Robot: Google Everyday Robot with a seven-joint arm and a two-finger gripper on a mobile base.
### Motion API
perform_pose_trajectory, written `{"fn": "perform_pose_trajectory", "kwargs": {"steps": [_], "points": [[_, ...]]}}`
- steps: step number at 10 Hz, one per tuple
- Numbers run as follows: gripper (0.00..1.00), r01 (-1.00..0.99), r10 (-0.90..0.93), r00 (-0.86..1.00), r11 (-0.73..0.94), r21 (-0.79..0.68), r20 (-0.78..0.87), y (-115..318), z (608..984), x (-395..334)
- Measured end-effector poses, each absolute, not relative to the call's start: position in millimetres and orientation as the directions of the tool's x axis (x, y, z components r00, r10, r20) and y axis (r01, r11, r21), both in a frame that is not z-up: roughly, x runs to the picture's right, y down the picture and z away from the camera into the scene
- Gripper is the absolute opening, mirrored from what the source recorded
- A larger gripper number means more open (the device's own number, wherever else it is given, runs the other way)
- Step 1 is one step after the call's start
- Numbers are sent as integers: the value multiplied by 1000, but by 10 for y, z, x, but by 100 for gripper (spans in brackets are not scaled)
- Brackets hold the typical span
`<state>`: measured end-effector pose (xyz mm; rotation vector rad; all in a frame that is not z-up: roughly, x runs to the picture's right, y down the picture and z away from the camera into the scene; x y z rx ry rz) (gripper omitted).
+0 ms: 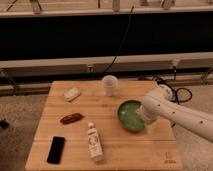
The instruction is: Pick up the ceramic bowl
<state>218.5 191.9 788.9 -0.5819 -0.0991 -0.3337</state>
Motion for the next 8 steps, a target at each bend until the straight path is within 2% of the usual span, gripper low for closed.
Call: {"fn": "perform_pose_trajectory", "kwargs": {"steps": [8], "points": [[80,357,-292,934,776,-520,205,1986,8024,2200]]}}
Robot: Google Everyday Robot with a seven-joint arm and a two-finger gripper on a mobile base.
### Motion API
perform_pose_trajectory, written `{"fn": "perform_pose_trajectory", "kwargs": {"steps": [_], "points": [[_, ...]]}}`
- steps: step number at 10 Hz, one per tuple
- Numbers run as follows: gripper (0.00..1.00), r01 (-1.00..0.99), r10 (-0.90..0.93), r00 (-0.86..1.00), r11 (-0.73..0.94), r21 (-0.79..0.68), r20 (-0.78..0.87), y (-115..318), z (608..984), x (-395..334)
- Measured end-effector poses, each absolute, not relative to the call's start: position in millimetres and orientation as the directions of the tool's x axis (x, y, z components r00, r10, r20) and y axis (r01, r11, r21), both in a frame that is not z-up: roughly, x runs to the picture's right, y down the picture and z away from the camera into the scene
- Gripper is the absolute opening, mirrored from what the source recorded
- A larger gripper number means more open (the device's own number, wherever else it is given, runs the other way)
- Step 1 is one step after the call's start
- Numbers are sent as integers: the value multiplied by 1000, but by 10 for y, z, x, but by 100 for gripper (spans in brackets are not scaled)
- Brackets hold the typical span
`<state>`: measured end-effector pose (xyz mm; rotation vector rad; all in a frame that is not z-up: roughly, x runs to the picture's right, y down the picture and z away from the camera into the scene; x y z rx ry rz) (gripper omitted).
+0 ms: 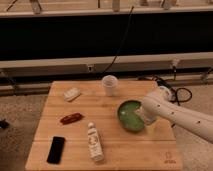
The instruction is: Pick up the ceramic bowl
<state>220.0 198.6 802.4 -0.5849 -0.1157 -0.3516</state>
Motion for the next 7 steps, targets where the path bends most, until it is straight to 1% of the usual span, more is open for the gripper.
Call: {"fn": "perform_pose_trajectory", "kwargs": {"steps": [7], "points": [[80,371,-305,929,771,-517,212,2061,8143,2183]]}}
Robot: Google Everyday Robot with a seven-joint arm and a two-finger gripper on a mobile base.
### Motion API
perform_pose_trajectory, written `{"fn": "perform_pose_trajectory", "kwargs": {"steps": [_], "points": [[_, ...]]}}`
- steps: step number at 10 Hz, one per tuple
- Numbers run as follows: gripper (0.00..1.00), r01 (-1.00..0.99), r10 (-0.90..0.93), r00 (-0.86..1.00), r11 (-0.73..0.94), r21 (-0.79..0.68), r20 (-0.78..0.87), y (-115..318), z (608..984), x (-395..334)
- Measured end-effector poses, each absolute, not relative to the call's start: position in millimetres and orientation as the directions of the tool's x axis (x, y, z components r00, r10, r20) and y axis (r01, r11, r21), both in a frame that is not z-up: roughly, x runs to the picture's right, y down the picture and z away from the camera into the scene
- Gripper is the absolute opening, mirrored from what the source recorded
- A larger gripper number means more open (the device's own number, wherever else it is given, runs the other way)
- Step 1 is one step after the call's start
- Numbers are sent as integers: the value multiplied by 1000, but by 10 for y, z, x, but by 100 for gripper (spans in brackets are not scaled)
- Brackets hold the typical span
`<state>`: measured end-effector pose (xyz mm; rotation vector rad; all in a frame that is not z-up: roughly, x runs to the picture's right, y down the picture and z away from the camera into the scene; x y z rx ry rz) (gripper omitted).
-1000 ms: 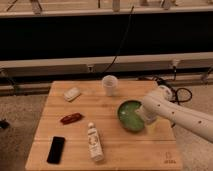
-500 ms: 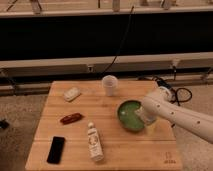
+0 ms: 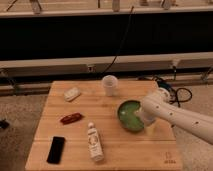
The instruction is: Pick up the ceramic bowl
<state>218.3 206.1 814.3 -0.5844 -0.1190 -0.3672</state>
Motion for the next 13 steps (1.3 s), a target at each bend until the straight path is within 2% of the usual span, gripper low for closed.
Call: {"fn": "perform_pose_trajectory", "kwargs": {"steps": [7,8,10,11,13], "points": [[78,384,-319,923,769,-511,215,2114,8233,2168],[70,386,-320,923,768,-511,215,2108,8238,2164],[49,389,-324,921,767,-511,215,2111,8256,2160],[44,390,-326,921,766,-510,214,2112,8266,2166],[43,393,-329,919,766,-508,215,2114,8281,2164]]}}
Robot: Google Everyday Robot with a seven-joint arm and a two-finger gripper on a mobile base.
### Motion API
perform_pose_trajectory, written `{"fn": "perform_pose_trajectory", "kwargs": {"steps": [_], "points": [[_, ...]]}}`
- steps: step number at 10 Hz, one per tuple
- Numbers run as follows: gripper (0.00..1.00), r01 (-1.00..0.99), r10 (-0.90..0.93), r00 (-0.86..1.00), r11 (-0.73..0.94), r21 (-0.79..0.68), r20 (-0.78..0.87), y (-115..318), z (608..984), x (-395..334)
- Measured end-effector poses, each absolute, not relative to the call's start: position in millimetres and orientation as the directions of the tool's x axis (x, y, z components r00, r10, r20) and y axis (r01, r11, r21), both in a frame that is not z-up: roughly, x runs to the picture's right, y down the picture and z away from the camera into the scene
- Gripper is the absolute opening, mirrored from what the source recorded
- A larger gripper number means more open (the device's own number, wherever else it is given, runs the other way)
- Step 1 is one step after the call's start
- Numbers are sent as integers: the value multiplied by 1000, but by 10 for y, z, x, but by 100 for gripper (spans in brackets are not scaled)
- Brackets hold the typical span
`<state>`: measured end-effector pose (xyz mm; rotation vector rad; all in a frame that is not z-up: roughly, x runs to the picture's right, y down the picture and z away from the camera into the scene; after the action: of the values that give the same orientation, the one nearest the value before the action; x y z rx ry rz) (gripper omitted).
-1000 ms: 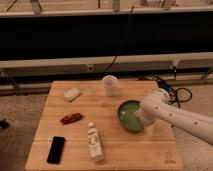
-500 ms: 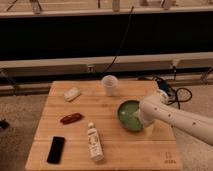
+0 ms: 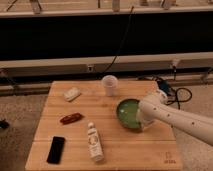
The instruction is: Pick up the ceramic bowl
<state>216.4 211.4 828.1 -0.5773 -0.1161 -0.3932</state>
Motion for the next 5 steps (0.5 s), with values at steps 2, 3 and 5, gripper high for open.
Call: {"fn": "perform_pose_trajectory", "kwargs": {"steps": [2,3,5], "points": [[27,401,-343,916,765,-504,208,2026,8236,2155],[19,407,-352,913,766,-497,205,1945,8201,2143],[1,419,-367,908,763,-493,203,1836,8169,2107]]}}
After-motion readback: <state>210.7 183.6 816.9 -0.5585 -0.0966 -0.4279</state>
